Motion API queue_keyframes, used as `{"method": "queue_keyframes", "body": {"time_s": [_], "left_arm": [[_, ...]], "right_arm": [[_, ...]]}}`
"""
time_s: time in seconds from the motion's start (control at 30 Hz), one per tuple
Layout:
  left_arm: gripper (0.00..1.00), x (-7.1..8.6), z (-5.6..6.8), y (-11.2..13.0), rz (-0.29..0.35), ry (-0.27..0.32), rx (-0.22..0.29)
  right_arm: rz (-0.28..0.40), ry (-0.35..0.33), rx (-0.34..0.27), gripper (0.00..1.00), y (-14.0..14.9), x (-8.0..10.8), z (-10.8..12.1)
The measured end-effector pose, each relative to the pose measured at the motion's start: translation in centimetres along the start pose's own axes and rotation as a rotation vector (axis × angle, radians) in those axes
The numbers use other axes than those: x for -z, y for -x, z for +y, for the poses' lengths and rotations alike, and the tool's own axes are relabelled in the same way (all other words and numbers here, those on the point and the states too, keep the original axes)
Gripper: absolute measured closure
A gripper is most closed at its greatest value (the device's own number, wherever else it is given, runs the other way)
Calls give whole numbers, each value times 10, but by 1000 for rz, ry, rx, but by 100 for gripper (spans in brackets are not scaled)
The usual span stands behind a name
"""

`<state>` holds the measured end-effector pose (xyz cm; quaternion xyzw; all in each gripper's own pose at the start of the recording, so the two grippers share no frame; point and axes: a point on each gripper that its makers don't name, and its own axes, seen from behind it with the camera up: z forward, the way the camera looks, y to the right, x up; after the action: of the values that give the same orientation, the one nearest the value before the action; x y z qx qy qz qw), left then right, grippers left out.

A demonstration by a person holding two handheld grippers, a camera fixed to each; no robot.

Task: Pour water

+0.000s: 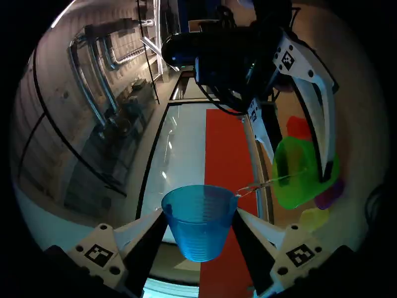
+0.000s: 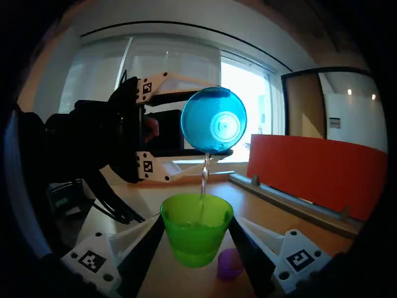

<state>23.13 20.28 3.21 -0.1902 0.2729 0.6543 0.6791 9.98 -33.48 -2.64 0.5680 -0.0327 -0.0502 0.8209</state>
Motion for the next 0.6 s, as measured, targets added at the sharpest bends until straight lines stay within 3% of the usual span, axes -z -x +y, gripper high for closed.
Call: {"method": "queue_keyframes", "body": {"time_s": [0.6], "left_arm": [[15,6,3,-4,2,-9,-13]], "right_arm": [[6,3,1,10,-1,-1,0]]}}
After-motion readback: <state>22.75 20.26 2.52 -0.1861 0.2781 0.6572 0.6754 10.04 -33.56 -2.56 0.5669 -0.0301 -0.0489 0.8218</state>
